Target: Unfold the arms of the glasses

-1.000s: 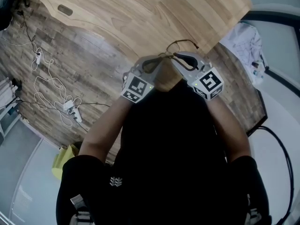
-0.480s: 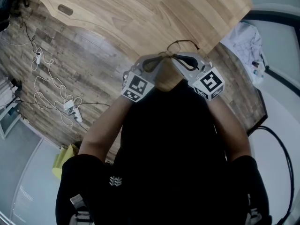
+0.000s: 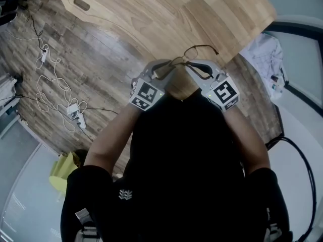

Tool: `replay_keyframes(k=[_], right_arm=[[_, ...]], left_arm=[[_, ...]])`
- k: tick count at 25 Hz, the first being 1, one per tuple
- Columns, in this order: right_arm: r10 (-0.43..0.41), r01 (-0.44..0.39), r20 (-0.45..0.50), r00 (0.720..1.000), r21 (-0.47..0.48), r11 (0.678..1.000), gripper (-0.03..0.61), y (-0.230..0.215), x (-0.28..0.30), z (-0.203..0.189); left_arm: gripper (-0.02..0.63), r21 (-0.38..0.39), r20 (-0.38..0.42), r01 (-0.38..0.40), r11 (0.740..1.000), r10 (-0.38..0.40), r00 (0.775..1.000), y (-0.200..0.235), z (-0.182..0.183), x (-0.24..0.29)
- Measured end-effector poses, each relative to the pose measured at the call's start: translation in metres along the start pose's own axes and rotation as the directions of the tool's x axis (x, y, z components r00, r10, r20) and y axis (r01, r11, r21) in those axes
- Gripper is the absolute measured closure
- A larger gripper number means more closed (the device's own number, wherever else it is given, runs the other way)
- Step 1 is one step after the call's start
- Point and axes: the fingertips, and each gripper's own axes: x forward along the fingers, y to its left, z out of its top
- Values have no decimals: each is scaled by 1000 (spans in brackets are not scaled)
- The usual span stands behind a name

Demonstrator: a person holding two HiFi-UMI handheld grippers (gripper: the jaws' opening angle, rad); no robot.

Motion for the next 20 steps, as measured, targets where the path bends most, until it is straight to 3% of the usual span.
replay_keyframes(k=[9,20], right_arm=[[35,-40,-44,998,-119,992,553,31,7,10],[20,-30,-68,997,-153,988,552,61,18,15]], left_arm=[[511,-50,36,-105,993,107,994,0,-10,-43],[511,-70,69,-174,982,179,981,-9,-21,-89]])
